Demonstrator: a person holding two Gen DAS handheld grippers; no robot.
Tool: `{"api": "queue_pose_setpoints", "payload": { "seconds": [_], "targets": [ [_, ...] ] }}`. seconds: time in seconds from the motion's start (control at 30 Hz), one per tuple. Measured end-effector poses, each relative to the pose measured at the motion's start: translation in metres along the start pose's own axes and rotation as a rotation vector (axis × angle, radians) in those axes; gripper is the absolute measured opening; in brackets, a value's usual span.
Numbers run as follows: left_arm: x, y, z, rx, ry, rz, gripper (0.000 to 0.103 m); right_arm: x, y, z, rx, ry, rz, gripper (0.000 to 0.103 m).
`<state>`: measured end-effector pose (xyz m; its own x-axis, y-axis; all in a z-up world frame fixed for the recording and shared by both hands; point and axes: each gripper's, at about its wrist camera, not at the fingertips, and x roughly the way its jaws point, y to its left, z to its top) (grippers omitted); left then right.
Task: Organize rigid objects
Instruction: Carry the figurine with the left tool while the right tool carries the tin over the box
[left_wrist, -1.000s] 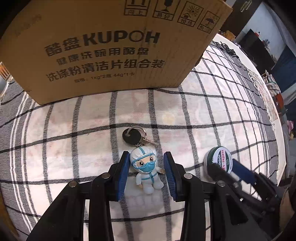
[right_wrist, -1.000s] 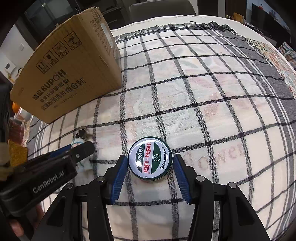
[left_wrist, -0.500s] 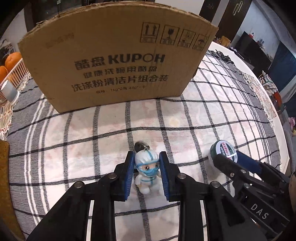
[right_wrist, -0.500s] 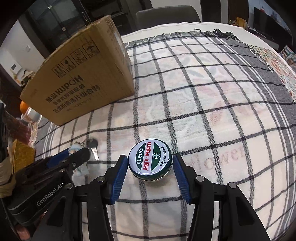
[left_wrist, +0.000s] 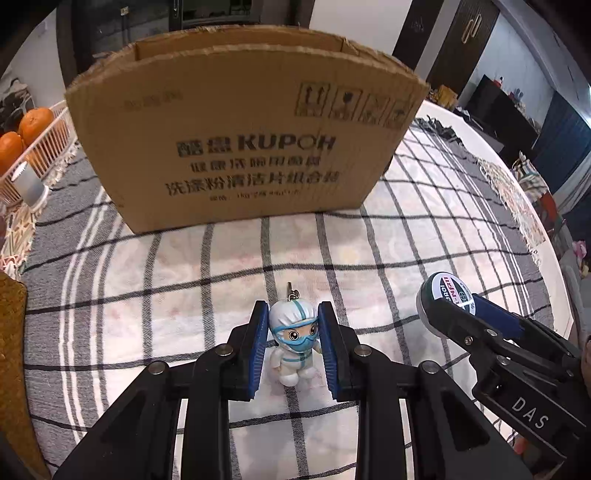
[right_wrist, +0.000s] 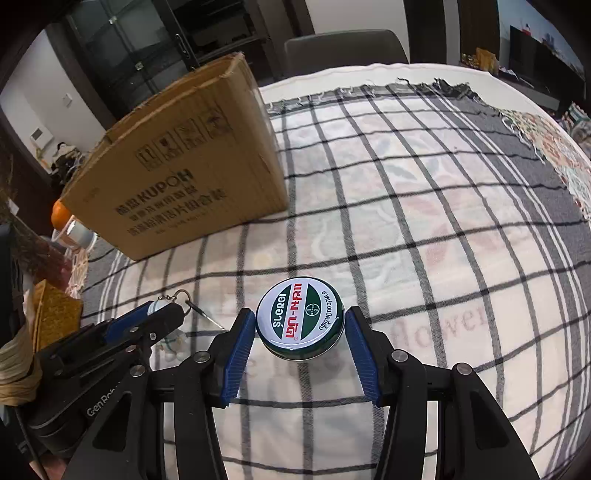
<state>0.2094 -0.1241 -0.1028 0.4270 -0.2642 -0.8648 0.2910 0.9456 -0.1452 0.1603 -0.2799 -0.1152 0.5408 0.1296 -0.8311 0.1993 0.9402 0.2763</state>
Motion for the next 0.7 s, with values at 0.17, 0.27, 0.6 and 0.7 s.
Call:
{"api": "queue_pose_setpoints", "payload": {
  "seconds": [0.17,0.27,0.6,0.7],
  "targets": [
    [-0.014,0.003,0.006,-0.010,-0.042,0.002,0.027,-0.010,0.010,0.005,-0.021,-0.034,0.009,0.052],
    [-0.024,0.005,0.009,-0.015,-0.065,-0.007,0.027,-0.016,0.014,0.009,-0.025,-0.052,0.023,0.052],
    [-0.056,0.014,0.023,-0.032,-0.148,-0.024,0.027,-0.038,0.032,0.022,-0.048,-0.123,0.063,0.052],
    [-0.064,0.017,0.027,-0.037,-0.167,-0.029,0.027,-0.044,0.037,0.027,-0.058,-0.142,0.073,0.052]
  ]
}}
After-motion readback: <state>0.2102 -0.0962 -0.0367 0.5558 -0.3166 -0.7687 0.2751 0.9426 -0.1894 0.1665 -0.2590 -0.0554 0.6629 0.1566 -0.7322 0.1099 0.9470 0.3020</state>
